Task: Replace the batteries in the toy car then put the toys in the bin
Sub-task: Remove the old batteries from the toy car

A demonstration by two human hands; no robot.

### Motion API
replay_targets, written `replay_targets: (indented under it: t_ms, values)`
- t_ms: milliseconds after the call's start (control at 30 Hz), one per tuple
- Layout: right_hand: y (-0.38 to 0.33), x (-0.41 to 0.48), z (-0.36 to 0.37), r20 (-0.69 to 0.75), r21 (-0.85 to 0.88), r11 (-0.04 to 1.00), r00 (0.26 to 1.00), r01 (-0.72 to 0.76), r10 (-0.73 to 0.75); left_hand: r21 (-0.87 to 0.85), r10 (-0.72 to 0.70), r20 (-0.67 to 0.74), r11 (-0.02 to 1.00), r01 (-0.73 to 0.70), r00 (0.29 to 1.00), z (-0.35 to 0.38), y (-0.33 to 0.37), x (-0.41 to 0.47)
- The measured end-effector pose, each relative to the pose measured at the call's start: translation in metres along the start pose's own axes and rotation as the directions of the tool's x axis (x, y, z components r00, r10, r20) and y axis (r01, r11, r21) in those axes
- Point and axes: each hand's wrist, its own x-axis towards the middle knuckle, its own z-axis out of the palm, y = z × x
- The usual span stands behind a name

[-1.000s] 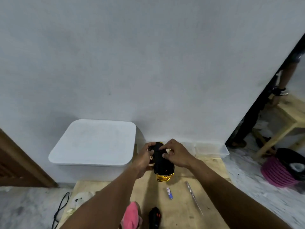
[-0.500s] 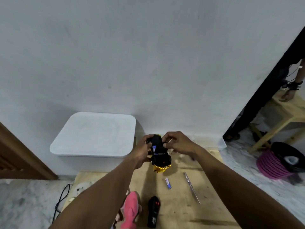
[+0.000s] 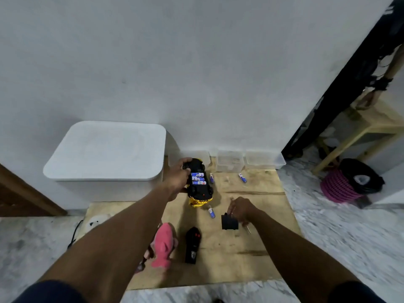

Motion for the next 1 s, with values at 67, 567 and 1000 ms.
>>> replay_targets:
  t_ms: [67,567,1000]
  values:
    - [0.003,0.0,0.01,-0.003,-0.014,1.0,1.0,0.008,-0.008,0.012,-0.005,-0.001,1.0,0.005,1.0,0.001,-0.007,0.001]
    - [-0.017,0.005,0.0,-0.501,0.268,0.927,0.86,0.264,-0.1,-0.008,0.018,0.014,1.0,-0.018,1.0,-0.001,-0.007,0.001]
    - [-0.096,0.006,-0.035,-0.51,0.46,0.816,0.857,0.348,-0.078,-0.087,0.135,-0.048,0.986,-0.139,0.99,0.005,0.009,0.004]
